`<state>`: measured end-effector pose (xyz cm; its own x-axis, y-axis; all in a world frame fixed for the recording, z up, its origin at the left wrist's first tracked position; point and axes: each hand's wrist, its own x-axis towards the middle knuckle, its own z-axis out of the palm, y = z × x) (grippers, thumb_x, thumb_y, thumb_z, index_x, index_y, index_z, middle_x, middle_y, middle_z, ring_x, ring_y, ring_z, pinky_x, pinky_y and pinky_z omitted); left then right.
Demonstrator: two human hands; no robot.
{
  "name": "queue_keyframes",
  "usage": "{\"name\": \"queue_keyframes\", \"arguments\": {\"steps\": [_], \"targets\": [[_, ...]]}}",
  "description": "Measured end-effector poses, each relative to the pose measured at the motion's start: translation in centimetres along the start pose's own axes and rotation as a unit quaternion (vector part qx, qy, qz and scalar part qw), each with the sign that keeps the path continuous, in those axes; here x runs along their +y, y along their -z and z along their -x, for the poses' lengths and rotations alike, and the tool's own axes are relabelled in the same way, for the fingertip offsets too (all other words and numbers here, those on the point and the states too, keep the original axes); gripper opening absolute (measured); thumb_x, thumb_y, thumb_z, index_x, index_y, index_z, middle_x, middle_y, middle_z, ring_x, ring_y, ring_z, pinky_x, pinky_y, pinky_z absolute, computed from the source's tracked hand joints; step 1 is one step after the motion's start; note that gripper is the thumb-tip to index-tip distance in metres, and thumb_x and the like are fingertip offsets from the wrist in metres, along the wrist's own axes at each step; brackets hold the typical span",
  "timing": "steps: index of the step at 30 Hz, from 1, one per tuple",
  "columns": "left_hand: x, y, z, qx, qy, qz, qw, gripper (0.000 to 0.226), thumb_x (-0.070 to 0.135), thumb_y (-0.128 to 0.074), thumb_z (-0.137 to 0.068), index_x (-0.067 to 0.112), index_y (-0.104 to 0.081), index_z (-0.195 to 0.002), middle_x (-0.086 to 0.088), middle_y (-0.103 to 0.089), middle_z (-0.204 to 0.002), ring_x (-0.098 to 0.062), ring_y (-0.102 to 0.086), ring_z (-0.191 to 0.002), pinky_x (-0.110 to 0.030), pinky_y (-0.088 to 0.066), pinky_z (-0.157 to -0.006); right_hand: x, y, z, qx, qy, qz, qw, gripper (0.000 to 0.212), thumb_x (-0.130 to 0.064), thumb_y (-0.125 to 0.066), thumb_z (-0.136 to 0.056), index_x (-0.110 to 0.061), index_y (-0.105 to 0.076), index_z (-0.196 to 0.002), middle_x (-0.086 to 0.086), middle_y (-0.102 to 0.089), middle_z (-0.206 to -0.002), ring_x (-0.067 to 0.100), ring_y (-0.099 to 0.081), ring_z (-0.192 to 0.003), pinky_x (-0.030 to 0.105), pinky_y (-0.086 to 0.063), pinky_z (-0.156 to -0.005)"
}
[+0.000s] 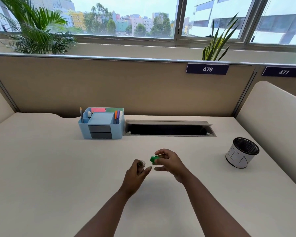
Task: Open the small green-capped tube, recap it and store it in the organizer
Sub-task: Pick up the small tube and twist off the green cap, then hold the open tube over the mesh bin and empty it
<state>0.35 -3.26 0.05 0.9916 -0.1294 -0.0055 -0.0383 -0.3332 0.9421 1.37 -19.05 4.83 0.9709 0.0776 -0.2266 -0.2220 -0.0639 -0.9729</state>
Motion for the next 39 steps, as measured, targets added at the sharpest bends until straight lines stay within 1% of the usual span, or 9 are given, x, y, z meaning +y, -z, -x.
{"name": "queue_keyframes", "arguments": {"steps": [8, 14, 17, 20, 23, 27, 30, 34, 39], "targets": [[-0.4, 0.5, -0.4, 0.051, 0.036, 0.043, 0.997, 0.015, 0.012, -0.053, -0.091, 0.011, -0.055, -0.105, -0.008, -0.058, -0.101, -0.018, -0.054, -0.086, -0.030, -0.043, -0.079, 4.3, 1.7, 0.8, 0.060, -0.020, 0.075, 0.995, 0.021, -0.003, -0.066, -0.078, -0.010, -0.068, -0.097, 0.009, -0.066, -0.098, 0.019, -0.061, -0.089, 0.031, -0.049, -0.084], [-0.4, 0.3, -0.5, 0.102, 0.030, 0.036, 0.994, 0.022, 0.008, -0.066, -0.082, 0.008, -0.064, -0.104, -0.018, -0.064, -0.101, -0.022, -0.054, -0.080, -0.044, -0.050, -0.078, 6.4, 1.7, 1.0, 0.095, 0.010, 0.181, 0.979, 0.026, 0.003, -0.073, -0.065, -0.014, -0.070, -0.086, -0.001, -0.067, -0.086, 0.017, -0.059, -0.077, 0.001, -0.039, -0.060], [-0.3, 0.2, -0.6, 0.101, 0.028, 0.028, 0.994, 0.021, 0.006, -0.068, -0.079, 0.007, -0.065, -0.100, -0.017, -0.065, -0.098, -0.023, -0.055, -0.078, -0.047, -0.051, -0.080, 7.4, 1.8, 0.9, 0.102, -0.006, 0.201, 0.974, 0.033, 0.009, -0.068, -0.062, -0.017, -0.070, -0.083, -0.003, -0.065, -0.083, 0.015, -0.058, -0.074, 0.002, -0.041, -0.055], [-0.2, 0.1, -0.7, 0.099, 0.021, 0.019, 0.995, 0.022, 0.006, -0.069, -0.078, 0.007, -0.065, -0.100, -0.013, -0.065, -0.095, -0.023, -0.056, -0.080, -0.037, -0.050, -0.078, 8.0, 1.9, 0.8, 0.114, -0.014, 0.225, 0.968, 0.039, 0.007, -0.068, -0.060, -0.019, -0.068, -0.089, -0.002, -0.066, -0.087, 0.013, -0.057, -0.076, 0.002, -0.039, -0.056], [0.1, -0.2, -0.9, 0.103, 0.016, 0.006, 0.995, 0.024, 0.007, -0.069, -0.078, 0.006, -0.065, -0.102, -0.012, -0.066, -0.096, -0.021, -0.056, -0.082, -0.005, -0.044, -0.063, 7.9, 2.3, 0.9, 0.097, -0.009, 0.216, 0.971, 0.050, 0.005, -0.074, -0.059, -0.019, -0.063, -0.102, -0.001, -0.064, -0.099, 0.013, -0.054, -0.080, 0.002, -0.038, -0.058], [1.5, -1.2, -1.6, 0.091, -0.001, 0.003, 0.996, 0.026, 0.008, -0.071, -0.077, 0.008, -0.066, -0.103, -0.004, -0.065, -0.092, -0.018, -0.057, -0.084, 0.002, -0.041, -0.062, 6.5, 3.2, 1.4, 0.109, 0.029, 0.175, 0.978, 0.048, -0.004, -0.076, -0.066, -0.018, -0.061, -0.109, -0.007, -0.057, -0.101, -0.001, -0.048, -0.077, 0.000, -0.038, -0.064], [3.2, -2.6, -2.1, 0.074, -0.013, 0.012, 0.997, 0.028, 0.010, -0.073, -0.075, 0.011, -0.067, -0.103, 0.001, -0.066, -0.091, -0.013, -0.058, -0.081, -0.006, -0.044, -0.068, 4.9, 4.0, 1.8, 0.142, 0.014, 0.075, 0.987, 0.028, -0.008, -0.065, -0.079, -0.015, -0.064, -0.106, 0.000, -0.063, -0.101, 0.011, -0.052, -0.078, 0.017, -0.043, -0.067], [5.5, -5.1, -3.0, 0.038, -0.036, 0.041, 0.998, 0.028, 0.008, -0.072, -0.076, 0.010, -0.066, -0.104, 0.001, -0.066, -0.094, -0.008, -0.061, -0.083, -0.002, -0.047, -0.069, 3.1, 5.3, 2.3, 0.057, -0.039, -0.146, 0.987, 0.025, -0.017, -0.050, -0.091, -0.007, -0.062, -0.111, 0.008, -0.064, -0.102, 0.021, -0.060, -0.090, 0.027, -0.051, -0.075], [8.3, -8.0, -3.8, -0.010, -0.045, 0.107, 0.993, 0.026, 0.010, -0.070, -0.078, 0.017, -0.064, -0.102, 0.001, -0.067, -0.097, -0.003, -0.061, -0.087, -0.003, -0.048, -0.069, 2.5, 7.1, 2.9, 0.027, -0.012, -0.299, 0.954, 0.021, -0.014, -0.048, -0.092, -0.010, -0.066, -0.101, 0.003, -0.073, -0.092, 0.021, -0.069, -0.088, 0.026, -0.059, -0.076]]}}
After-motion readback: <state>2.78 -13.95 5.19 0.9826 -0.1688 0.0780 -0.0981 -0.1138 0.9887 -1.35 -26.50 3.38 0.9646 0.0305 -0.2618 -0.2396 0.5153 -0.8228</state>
